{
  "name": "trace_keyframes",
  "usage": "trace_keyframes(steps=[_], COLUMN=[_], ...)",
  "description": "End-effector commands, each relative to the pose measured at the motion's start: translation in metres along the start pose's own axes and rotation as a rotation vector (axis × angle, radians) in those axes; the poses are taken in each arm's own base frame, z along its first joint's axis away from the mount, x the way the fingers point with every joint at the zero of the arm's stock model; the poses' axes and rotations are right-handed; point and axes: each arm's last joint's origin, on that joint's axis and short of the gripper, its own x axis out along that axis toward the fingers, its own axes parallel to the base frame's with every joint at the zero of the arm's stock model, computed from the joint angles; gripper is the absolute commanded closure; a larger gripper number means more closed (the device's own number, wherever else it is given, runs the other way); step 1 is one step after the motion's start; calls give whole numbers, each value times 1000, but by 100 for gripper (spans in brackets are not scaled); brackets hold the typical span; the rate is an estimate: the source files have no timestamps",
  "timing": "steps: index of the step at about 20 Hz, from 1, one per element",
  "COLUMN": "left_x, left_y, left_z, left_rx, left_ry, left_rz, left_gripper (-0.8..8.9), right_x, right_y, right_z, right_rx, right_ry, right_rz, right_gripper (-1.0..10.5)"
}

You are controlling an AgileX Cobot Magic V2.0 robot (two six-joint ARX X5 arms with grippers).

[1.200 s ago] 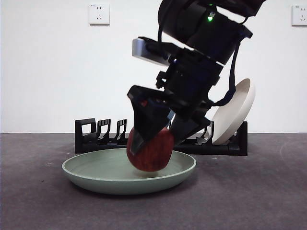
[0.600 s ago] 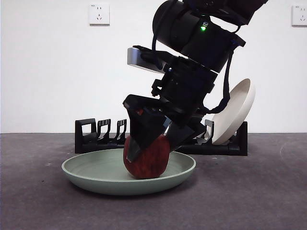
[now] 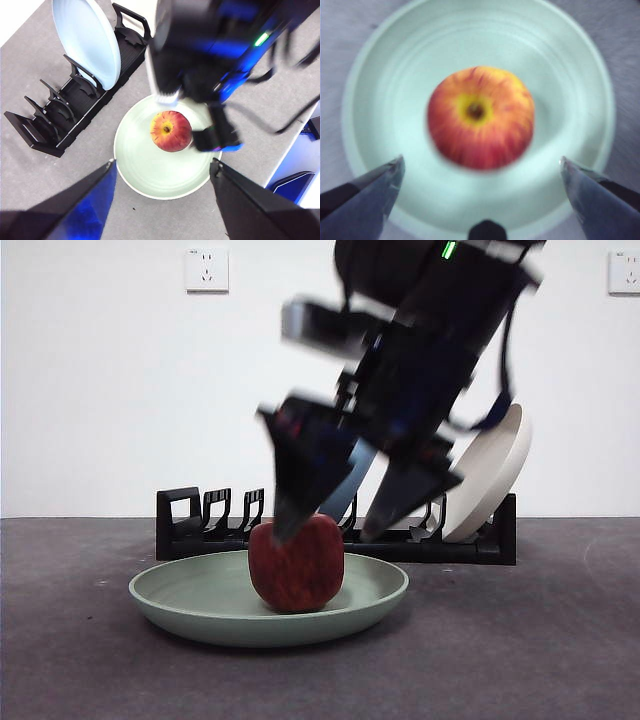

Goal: Take the green plate from the plate rack,put the plate on the table,take the apple from the table,put the apple in the plate

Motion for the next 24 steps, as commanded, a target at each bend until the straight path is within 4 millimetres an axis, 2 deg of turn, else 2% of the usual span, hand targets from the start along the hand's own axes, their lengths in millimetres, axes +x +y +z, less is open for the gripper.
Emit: trace_keyframes(steps=[1, 4, 8, 10, 12, 14, 15, 16, 17, 19, 20, 24], left_x=[0, 0, 0, 0, 0, 0, 0, 0, 0, 0, 0, -1], left_y=[0, 0, 0, -1, -3, -3, -4, -4, -4, -5, -5, -6], left_z=[1, 1, 0, 0, 0, 0, 0, 0, 0, 0, 0, 0], left_rx=[-17, -17, -16, -14, -14, -14, -14, -14, -14, -14, -15, -14], left_ry=[-8, -6, -3, 0, 0, 0, 0, -1, -1, -1, -1, -1], left_rz=[2, 1, -2, -39, -92, -119, -132, -149, -157, -174, -182, -219], left_gripper=[499, 499, 500, 504, 504, 514, 552, 634, 692, 811, 830, 822], right_x=[-30, -80, -146, -173, -194, -202, -206, -210, -212, -215, -216, -216], right_y=[4, 10, 19, 23, 27, 28, 29, 29, 30, 31, 31, 33], right_z=[-3, -14, -42, -58, -72, -79, -81, -84, -87, -90, -91, -92], right_rx=[-3, 27, 57, 80, 99, 102, 101, 105, 115, 133, 132, 130], right_ry=[-4, -7, -17, -41, -70, -88, -96, -105, -108, -107, -103, -98], right_rz=[6, 14, 13, 12, 11, 10, 10, 10, 10, 22, 40, 95], right_gripper=[380, 382, 384, 390, 458, 495, 522, 572, 638, 866, 965, 954])
